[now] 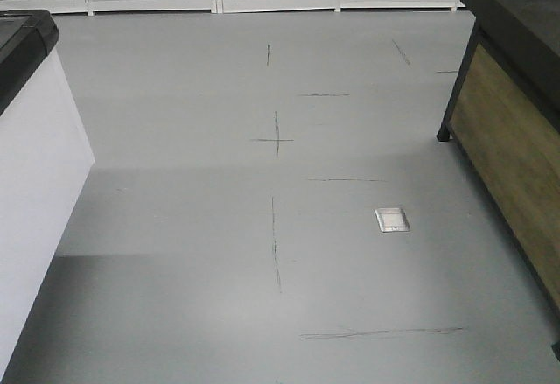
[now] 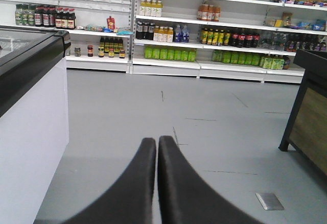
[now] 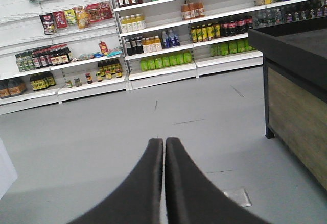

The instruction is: Pick three apples into basket with both arms

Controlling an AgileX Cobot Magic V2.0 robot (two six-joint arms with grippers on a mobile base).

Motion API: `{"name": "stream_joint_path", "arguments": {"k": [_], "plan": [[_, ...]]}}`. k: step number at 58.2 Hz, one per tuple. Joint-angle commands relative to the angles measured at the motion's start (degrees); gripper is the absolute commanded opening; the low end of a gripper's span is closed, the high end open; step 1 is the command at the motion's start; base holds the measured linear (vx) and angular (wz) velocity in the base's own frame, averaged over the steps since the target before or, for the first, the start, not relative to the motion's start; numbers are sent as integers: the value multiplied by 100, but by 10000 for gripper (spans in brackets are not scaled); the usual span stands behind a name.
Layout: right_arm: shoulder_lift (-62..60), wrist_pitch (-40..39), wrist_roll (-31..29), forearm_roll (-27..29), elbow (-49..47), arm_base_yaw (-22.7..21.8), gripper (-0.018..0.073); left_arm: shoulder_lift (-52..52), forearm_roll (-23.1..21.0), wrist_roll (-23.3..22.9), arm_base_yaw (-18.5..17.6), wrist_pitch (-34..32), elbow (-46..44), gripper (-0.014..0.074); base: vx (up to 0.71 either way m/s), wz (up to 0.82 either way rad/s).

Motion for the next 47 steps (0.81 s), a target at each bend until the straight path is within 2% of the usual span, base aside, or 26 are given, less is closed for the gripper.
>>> {"name": "stream_joint_path", "arguments": {"k": [1,47], "plan": [[-65,-430,-45,-61,66,-25,-5,-71,-12,-42,-20,-405,-147,-6,0,0],[-65,-430,-45,-61,66,-25,-5,-71,-12,-42,-20,-405,-147,-6,0,0]]}}
